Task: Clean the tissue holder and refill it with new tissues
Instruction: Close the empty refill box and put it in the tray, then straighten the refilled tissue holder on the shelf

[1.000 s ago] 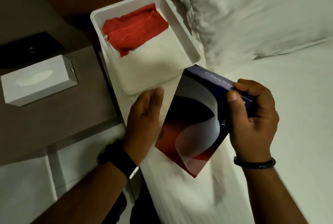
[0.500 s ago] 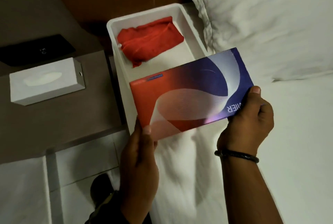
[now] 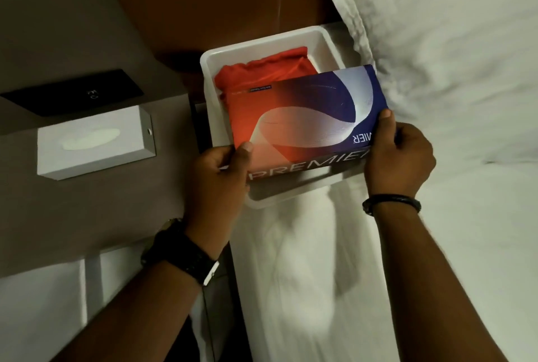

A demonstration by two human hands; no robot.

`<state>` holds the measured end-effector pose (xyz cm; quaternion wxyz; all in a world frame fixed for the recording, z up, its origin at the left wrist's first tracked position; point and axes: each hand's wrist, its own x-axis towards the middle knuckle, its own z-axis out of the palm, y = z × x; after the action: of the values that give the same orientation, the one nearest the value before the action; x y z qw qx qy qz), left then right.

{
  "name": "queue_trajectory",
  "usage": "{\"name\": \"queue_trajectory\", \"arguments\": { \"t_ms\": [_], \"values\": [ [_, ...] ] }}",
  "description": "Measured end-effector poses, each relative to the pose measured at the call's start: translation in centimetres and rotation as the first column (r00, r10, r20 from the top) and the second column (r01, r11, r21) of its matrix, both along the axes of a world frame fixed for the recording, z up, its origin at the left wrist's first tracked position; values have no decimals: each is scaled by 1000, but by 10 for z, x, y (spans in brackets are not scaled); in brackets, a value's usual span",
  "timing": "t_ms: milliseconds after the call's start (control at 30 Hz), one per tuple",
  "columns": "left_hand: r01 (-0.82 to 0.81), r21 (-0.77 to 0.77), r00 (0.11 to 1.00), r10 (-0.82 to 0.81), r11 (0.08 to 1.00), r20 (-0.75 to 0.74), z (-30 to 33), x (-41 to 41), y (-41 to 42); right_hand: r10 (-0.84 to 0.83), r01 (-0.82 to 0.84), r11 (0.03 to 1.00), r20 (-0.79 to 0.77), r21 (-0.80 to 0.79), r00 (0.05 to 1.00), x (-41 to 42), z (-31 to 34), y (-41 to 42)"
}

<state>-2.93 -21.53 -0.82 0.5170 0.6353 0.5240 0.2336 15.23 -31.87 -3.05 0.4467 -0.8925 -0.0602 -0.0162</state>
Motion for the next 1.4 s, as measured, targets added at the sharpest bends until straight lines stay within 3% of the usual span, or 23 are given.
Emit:
{"name": "queue_trajectory", "arguments": {
  "t_ms": [200, 333, 467, 533, 633, 700, 767, 967, 1233, 1400],
  "values": [
    [-27, -11, 999, 27, 1000, -34, -3, -24, 1, 62, -61, 998, 22, -29, 998, -7, -10, -4],
    [2, -134, 991, -19, 991, -130, -12, -25, 4, 129, -123, 989, 60, -85, 990, -4, -23, -7],
    [172, 75, 936, -139, 982, -324, -20, -23, 15, 108, -98, 979, 50, -177, 993, -10, -37, -15],
    [374, 170, 875, -286, 912, -391, -22, -20, 17, 111, -100, 983, 62, -155, 992, -14, -39, -18],
    [660, 210, 683, -460, 722, -567, -27, -18, 14, 196, -168, 968, 145, -188, 970, -14, -38, -19],
    [742, 221, 591, -462, 633, -661, -32, -19, 15, 310, -267, 933, 160, -240, 937, -13, -36, -17],
    [756, 217, 563, -445, 617, -697, -36, -19, 20, 415, -377, 895, 135, -238, 900, -14, -37, -15],
    [760, 264, 597, -479, 594, -643, -47, -22, 24, 459, -432, 875, 96, -217, 883, -22, -41, -18],
    [751, 299, 641, -540, 589, -545, -58, -26, 30, 361, -334, 910, 72, -246, 930, -48, -23, -6],
    [645, 242, 748, -533, 725, -396, -61, -75, 62, 327, -297, 930, 117, -216, 938, -87, -5, 25]
  ]
}}
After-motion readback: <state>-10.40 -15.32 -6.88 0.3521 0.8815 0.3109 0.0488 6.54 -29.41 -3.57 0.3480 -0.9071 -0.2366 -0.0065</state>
